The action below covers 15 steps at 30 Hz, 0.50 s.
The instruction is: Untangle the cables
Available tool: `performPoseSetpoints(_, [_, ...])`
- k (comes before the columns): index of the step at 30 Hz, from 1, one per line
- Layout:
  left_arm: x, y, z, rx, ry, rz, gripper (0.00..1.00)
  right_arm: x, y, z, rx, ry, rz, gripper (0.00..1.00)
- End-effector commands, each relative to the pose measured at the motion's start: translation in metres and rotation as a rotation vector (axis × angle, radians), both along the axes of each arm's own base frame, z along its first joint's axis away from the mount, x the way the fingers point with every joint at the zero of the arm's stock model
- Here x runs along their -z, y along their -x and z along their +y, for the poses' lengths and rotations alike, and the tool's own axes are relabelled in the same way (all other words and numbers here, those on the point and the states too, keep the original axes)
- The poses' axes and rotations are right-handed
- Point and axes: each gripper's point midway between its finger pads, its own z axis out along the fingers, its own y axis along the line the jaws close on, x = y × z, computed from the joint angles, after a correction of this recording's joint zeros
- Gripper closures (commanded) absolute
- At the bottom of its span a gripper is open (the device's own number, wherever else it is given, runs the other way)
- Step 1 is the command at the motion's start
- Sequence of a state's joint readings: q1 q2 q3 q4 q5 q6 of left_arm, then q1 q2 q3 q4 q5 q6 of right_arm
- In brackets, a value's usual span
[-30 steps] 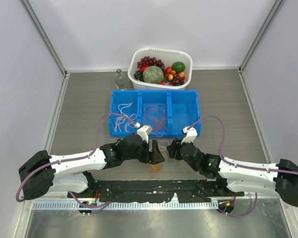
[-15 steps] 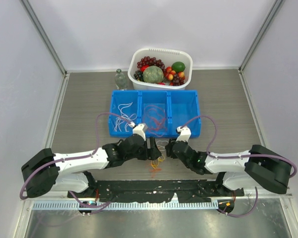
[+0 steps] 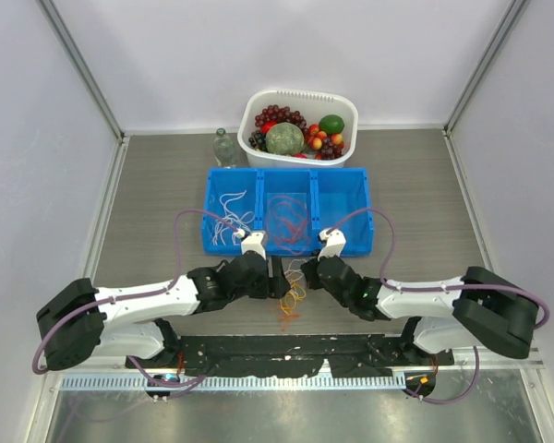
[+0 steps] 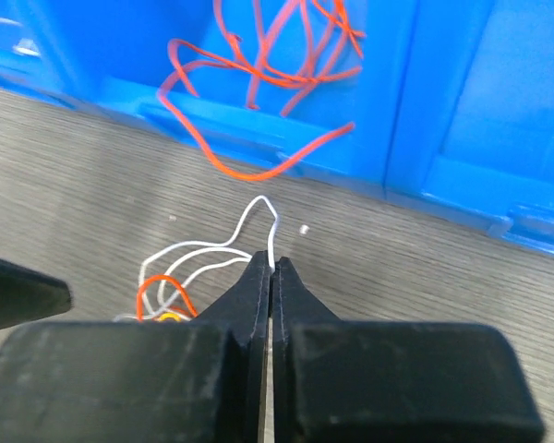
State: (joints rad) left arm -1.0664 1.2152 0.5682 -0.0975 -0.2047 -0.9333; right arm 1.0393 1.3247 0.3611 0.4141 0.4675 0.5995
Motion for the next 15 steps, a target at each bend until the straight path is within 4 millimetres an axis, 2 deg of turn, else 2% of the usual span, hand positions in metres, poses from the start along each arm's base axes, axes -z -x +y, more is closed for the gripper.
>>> performPoseSetpoints(1, [-0.042,-0.013,-0.006,-0.011,0.074,-0.107,0.31,-0.045,0.005,0.017,-0.099,-0.127,-0.078,0.99])
performPoseSetpoints(3, [-0.059,-0.014,-0.008,0.006,0.118,-0.146,0.32,-0.061,0.018,0.024,-0.201,-0.163,-0.100,0.99])
performPoseSetpoints(5, [-0.082,-0.013,-0.009,0.033,0.173,-0.201,0.31,-0.087,0.034,0.033,-0.335,-0.202,-0.154,0.99])
performPoseSetpoints(8, [-0.116,-0.012,-0.008,0.076,0.238,-0.291,0.24,-0.110,0.055,0.045,-0.499,-0.213,-0.163,0.99])
performPoseSetpoints(11, [-0.147,-0.012,0.002,0.085,0.277,-0.395,0.21,-0.125,0.069,0.049,-0.590,-0.213,-0.164,0.99])
performPoseSetpoints(15, [-0.172,-0.011,0.020,0.091,0.285,-0.506,0.22,-0.140,0.089,0.054,-0.707,-0.251,-0.167,0.99])
